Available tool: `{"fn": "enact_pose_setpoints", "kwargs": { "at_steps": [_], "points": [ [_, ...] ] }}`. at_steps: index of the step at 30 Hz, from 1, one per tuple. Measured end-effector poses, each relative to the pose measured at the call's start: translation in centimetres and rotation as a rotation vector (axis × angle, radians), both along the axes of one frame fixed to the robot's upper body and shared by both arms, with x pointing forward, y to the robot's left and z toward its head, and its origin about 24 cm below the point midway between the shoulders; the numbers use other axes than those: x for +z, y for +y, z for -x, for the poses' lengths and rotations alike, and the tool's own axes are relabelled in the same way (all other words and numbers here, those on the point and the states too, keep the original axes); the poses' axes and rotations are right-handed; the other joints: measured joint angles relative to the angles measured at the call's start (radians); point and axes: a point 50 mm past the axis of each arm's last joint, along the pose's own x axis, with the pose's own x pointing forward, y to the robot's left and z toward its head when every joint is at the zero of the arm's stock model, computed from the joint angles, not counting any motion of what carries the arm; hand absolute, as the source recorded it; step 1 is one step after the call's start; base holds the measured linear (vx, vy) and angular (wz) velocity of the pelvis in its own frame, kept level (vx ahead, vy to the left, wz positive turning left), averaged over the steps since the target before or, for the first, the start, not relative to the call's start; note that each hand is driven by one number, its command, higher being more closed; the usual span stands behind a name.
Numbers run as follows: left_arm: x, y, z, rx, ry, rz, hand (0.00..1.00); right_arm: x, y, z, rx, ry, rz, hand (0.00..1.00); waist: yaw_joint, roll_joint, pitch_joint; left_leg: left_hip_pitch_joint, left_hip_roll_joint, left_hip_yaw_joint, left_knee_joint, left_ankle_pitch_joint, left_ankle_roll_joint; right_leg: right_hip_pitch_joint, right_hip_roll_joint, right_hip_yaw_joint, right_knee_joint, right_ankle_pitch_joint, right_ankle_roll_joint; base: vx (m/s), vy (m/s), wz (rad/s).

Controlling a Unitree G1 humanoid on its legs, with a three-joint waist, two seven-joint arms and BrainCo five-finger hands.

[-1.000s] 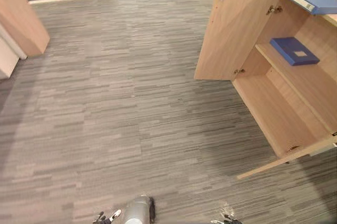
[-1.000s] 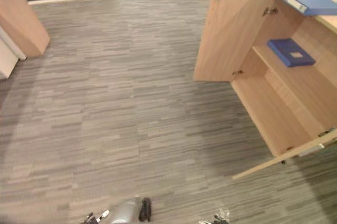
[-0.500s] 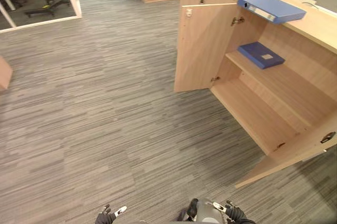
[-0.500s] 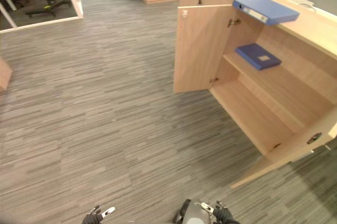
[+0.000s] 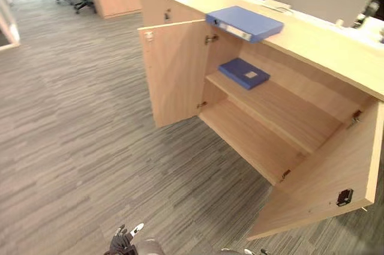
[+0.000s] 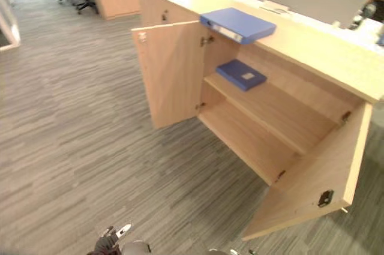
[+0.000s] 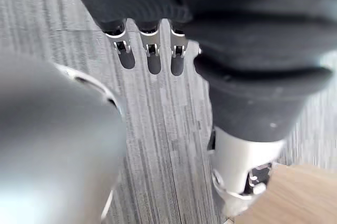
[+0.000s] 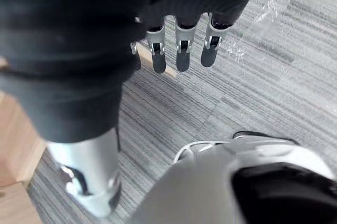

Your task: Walk over to the cabinet, pick up the folder, carry it to the office cabinet, place the folder inside the office cabinet, then close the office cabinet door

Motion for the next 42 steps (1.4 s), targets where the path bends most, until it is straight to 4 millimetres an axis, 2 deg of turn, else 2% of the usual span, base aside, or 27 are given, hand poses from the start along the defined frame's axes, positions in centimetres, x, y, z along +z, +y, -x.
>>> {"fn": "enact_pose_setpoints", "kwargs": {
  "at_steps": [2,5,6,7,8,9,11,12,14,16,17,18,19,20,21,22,23,24,26,28,29,31,33,35,37,40,42],
  "points": [
    [0.0,0.1,0.0,0.016,0.002,-0.011,0.0,0.1,0.1,-1.0,0.025,-0.021,0.004,0.0,0.014,-0.003,0.005,-0.033,-0.023,-0.053,-0.15,0.002,-0.003,0.035,-0.014,0.06,-0.023,0.006,0.036,0.35,0.23,-1.15],
    [0.0,0.1,0.1,0.066,-0.011,-0.001,0.0,0.4,0.6,-2.8,0.096,-0.063,0.011,0.0,0.03,-0.005,0.008,-0.059,-0.091,-0.268,-0.508,0.057,-0.035,0.073,-0.067,0.147,-0.058,-0.007,0.105,0.31,0.315,-0.99],
    [-0.1,0.1,0.3,0.086,-0.011,0.006,0.0,0.4,0.8,-2.8,0.105,-0.066,0.009,0.0,0.035,-0.007,0.006,-0.057,-0.113,-0.348,-0.603,0.147,-0.065,0.085,-0.102,0.181,-0.063,-0.027,0.146,0.4,0.445,-0.64],
    [-0.2,0.0,0.5,0.086,-0.001,0.006,0.0,0.4,0.8,-2.7,0.104,-0.066,0.01,0.0,0.035,0.001,-0.003,-0.054,-0.133,-0.349,-0.601,0.253,-0.098,0.098,-0.124,0.193,-0.066,-0.028,0.177,0.5,0.553,-0.59],
    [-0.3,-0.1,0.6,0.088,0.007,0.01,0.0,0.3,0.8,-2.7,0.105,-0.063,0.01,0.0,0.036,-0.001,-0.004,-0.051,-0.146,-0.349,-0.593,0.29,-0.125,0.103,-0.141,0.203,-0.068,-0.024,0.194,0.45,0.493,-0.33],
    [-0.1,0.6,0.6,0.088,0.012,-0.009,0.0,0.2,1.5,-2.8,0.112,-0.06,-0.012,0.0,0.034,-0.035,-0.006,-0.046,-0.182,-0.309,-0.577,0.27,-0.094,0.104,-0.195,0.209,-0.069,0.01,0.241,0.42,0.487,-0.38],
    [-0.3,0.9,1.0,0.09,0.037,-0.013,0.0,0.0,1.6,-2.3,0.094,-0.043,-0.022,0.0,0.038,-0.04,-0.022,-0.034,-0.212,-0.257,-0.558,0.235,-0.048,0.082,-0.247,0.241,-0.053,0.083,0.26,0.42,0.549,-0.49],
    [-0.5,0.9,1.6,0.085,0.061,-0.012,0.0,0.0,1.2,-2.0,0.072,-0.034,-0.024,0.0,0.044,-0.038,-0.025,0.002,-0.234,-0.212,-0.567,0.216,-0.017,0.065,-0.287,0.275,-0.01,0.122,0.255,0.37,0.555,-0.86],
    [-0.9,0.7,3.0,0.072,0.107,-0.005,0.0,0.0,0.5,-1.5,0.03,-0.028,-0.018,0.0,0.045,-0.028,-0.039,0.075,-0.274,-0.142,-0.619,0.198,0.018,-0.019,-0.363,0.291,0.15,0.174,0.192,0.28,0.475,-0.92],
    [-1.0,0.5,3.8,0.042,0.135,-0.003,0.0,0.0,-0.6,-0.2,-0.015,-0.004,-0.007,0.0,0.029,-0.013,-0.047,0.158,-0.324,-0.094,-0.698,0.198,0.054,-0.094,-0.468,0.206,0.325,0.24,0.062,0.16,0.373,-0.52],
    [-1.1,0.4,4.3,0.026,0.152,-0.003,0.0,0.2,-1.4,0.5,-0.02,-0.003,0.025,0.0,0.018,-0.01,-0.057,0.204,-0.351,-0.065,-0.749,0.201,0.077,-0.121,-0.533,0.118,0.418,0.26,-0.021,0.12,0.313,-0.48],
    [-1.1,0.6,4.6,0.009,0.165,-0.012,0.0,0.2,-1.9,0.7,-0.004,0.009,0.034,0.0,0.007,-0.004,-0.063,0.252,-0.359,-0.042,-0.792,0.202,0.091,-0.136,-0.544,0.046,0.471,0.248,-0.011,0.11,0.276,-0.55],
    [-1.1,0.7,4.7,0.002,0.169,-0.016,0.0,0.2,-1.9,0.9,0.002,0.02,0.034,0.0,0.005,0.001,-0.065,0.27,-0.354,-0.037,-0.806,0.201,0.093,-0.135,-0.533,0.012,0.478,0.23,0.002,0.11,0.211,-0.63],
    [-1.1,0.8,4.9,-0.02,0.18,-0.023,0.0,0.0,-1.4,1.1,0.017,0.029,0.02,0.0,-0.003,0.006,-0.064,0.296,-0.341,-0.028,-0.826,0.198,0.098,-0.139,-0.463,-0.039,0.465,0.17,0.059,0.09,0.13,-0.46],
    [-1.1,0.7,4.8,-0.027,0.18,-0.02,0.0,-0.1,-1.0,1.0,0.033,0.033,0.012,0.0,-0.005,0.006,-0.063,0.305,-0.335,-0.026,-0.828,0.192,0.105,-0.145,-0.425,-0.045,0.456,0.138,0.077,0.11,0.094,-0.51],
    [-1.1,0.5,4.4,-0.038,0.172,-0.011,0.0,-0.2,-0.6,0.8,0.06,0.036,-0.002,0.0,-0.009,0.008,-0.055,0.309,-0.318,-0.017,-0.829,0.179,0.114,-0.172,-0.348,-0.041,0.441,0.075,0.101,0.09,0.006,-0.37],
    [-1.2,0.1,3.7,-0.045,0.154,0.005,0.0,-0.2,-0.4,0.7,0.085,0.04,-0.007,0.0,-0.013,0.008,-0.043,0.318,-0.303,-0.012,-0.829,0.172,0.11,-0.206,-0.28,-0.049,0.434,0.028,0.111,0.08,-0.02,-0.33],
    [-1.1,0.0,3.4,-0.045,0.147,0.01,0.0,-0.2,-0.2,0.6,0.092,0.037,-0.011,0.0,-0.015,0.006,-0.029,0.334,-0.291,-0.01,-0.83,0.164,0.103,-0.226,-0.244,-0.072,0.428,0.012,0.109,0.06,-0.04,-0.19],
    [-1.1,0.0,3.2,-0.045,0.142,0.013,0.0,-0.2,0.1,0.5,0.099,0.034,-0.014,0.0,-0.014,0.0,-0.011,0.375,-0.278,0.01,-0.846,0.148,0.083,-0.27,-0.219,-0.136,0.402,0.008,0.105,0.1,-0.1,-0.16],
    [-1.1,0.0,3.3,-0.05,0.146,0.013,0.0,-0.2,0.2,0.4,0.111,0.024,-0.01,0.0,-0.014,-0.011,-0.009,0.396,-0.281,0.017,-0.84,0.128,0.07,-0.283,-0.226,-0.164,0.286,0.039,0.059,0.16,-0.135,-0.02],
    [-1.1,0.0,3.3,-0.045,0.146,0.013,0.0,-0.2,0.4,0.7,0.107,0.023,-0.011,0.0,-0.013,-0.024,-0.019,0.399,-0.282,0.012,-0.818,0.1,0.055,-0.278,-0.236,-0.171,0.222,0.066,0.002,0.21,-0.151,0.12],
    [-1.2,-0.6,3.3,-0.013,0.129,0.035,0.0,-0.1,-0.1,1.0,0.108,0.028,0.002,0.0,-0.013,0.001,-0.035,0.393,-0.232,0.008,-0.772,0.054,0.01,-0.258,-0.189,-0.196,0.197,0.028,0.017,0.3,-0.206,0.13],
    [-1.0,-0.3,2.9,0.019,0.101,0.032,0.0,-0.1,-0.1,1.1,0.105,0.033,0.001,0.0,-0.014,0.006,-0.036,0.367,-0.168,0.009,-0.661,0.009,-0.022,-0.218,-0.129,-0.212,0.162,0.016,0.006,0.32,-0.228,0.1],
    [-0.8,-0.2,2.6,0.057,0.077,0.038,0.0,-0.1,-0.1,1.0,0.104,0.025,0.002,0.0,-0.015,0.01,-0.042,0.289,-0.091,0.008,-0.43,-0.019,-0.031,-0.16,-0.062,-0.215,0.099,0.014,0.003,0.29,-0.219,-0.07],
    [-0.7,-0.3,2.2,0.081,0.054,0.046,0.0,0.0,-0.2,0.7,0.102,0.01,0.008,0.0,-0.004,0.02,-0.042,0.163,-0.009,0.01,-0.072,-0.003,-0.038,-0.095,-0.009,-0.195,0.055,0.006,-0.009,0.32,-0.129,-0.43],
    [-0.6,-0.3,1.8,0.072,0.048,0.043,0.0,0.1,-0.3,0.4,0.119,0.017,0.016,0.0,0.011,0.017,-0.034,0.078,0.013,0.027,0.059,-0.011,-0.022,-0.017,0.003,-0.131,-0.004,0.007,-0.007,0.32,0.007,-0.54],
    [-0.6,-0.3,1.7,0.077,0.043,0.036,0.0,0.1,-0.4,0.1,0.119,0.02,0.02,0.0,0.022,0.019,-0.028,0.047,0.002,0.027,-0.023,-0.019,-0.009,0.009,-0.013,-0.08,-0.013,0.01,-0.003,0.26,0.117,-0.79]
  ]
}}
